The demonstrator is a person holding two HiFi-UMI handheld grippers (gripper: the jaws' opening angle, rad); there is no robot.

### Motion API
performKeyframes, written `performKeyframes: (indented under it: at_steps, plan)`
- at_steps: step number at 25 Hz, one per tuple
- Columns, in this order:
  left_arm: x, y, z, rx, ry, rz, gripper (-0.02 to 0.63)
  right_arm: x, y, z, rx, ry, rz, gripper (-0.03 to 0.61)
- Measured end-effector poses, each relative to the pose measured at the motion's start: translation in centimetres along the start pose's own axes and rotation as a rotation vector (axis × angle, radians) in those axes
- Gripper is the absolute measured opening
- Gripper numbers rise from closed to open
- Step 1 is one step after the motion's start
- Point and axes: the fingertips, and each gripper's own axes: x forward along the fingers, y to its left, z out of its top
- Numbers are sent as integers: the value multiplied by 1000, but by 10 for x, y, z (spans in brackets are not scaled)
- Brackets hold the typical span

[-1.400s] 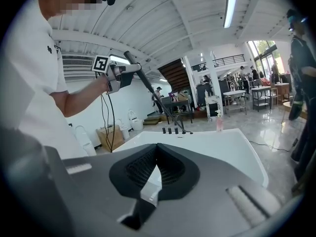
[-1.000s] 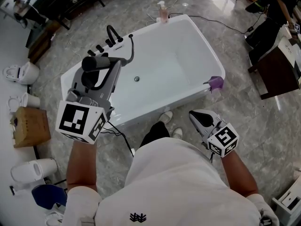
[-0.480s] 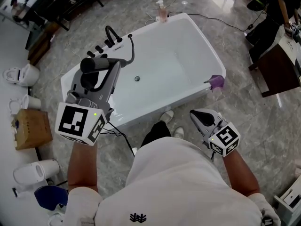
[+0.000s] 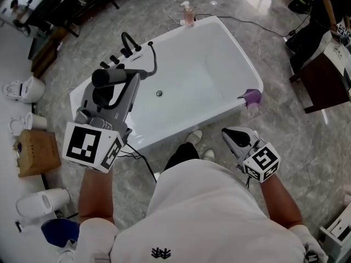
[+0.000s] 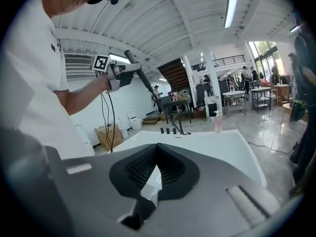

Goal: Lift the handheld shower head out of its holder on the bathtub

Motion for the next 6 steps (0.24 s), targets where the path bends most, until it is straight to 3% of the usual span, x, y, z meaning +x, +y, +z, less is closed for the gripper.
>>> performKeyframes:
  at_steps: [6]
  plan:
    - [12,7,-1,1,-7,-9,141,9,-13,4,-9,-5,-4,12]
